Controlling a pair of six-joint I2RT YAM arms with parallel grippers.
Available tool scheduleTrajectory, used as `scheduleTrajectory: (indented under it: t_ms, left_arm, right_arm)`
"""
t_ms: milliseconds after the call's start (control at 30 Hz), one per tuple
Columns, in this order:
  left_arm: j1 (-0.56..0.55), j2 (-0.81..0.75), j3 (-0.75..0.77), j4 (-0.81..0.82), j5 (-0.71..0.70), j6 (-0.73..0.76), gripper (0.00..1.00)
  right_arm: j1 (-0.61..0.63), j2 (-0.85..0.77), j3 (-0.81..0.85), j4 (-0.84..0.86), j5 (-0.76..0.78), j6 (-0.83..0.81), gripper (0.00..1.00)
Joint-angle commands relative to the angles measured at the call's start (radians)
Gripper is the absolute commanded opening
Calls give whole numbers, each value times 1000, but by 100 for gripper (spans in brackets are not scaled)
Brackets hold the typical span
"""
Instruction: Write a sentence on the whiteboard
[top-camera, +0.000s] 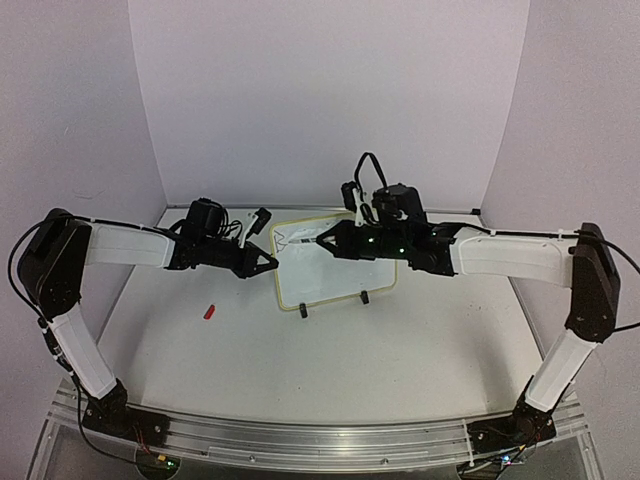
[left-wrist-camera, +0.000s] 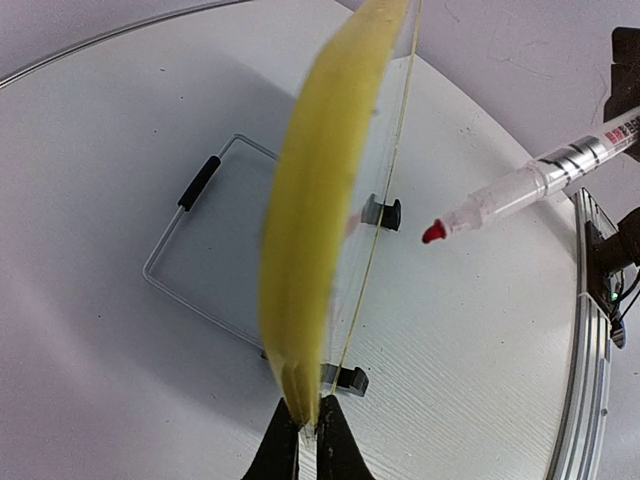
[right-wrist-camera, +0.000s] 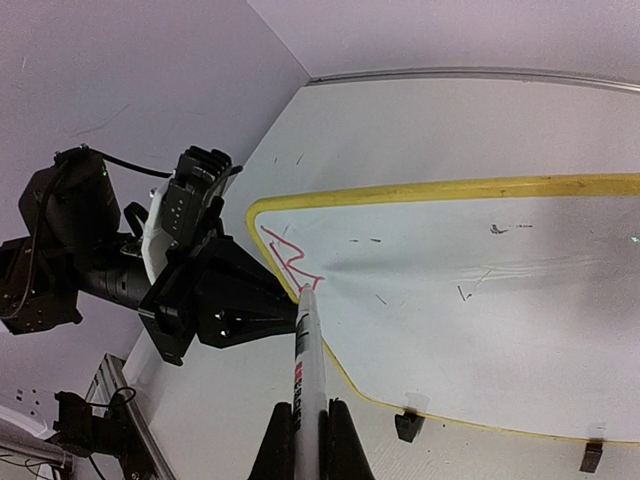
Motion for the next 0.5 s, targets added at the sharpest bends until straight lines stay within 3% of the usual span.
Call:
scheduleTrajectory:
  t_ms: [0, 467]
  left_arm:
    - [2, 4, 33, -31, -67, 33, 0]
    - [2, 9, 36, -37, -72, 40, 0]
  right_arm:
    - [-2, 16, 55, 17, 10, -11, 0]
    - [-4, 58, 76, 14, 39, -6, 0]
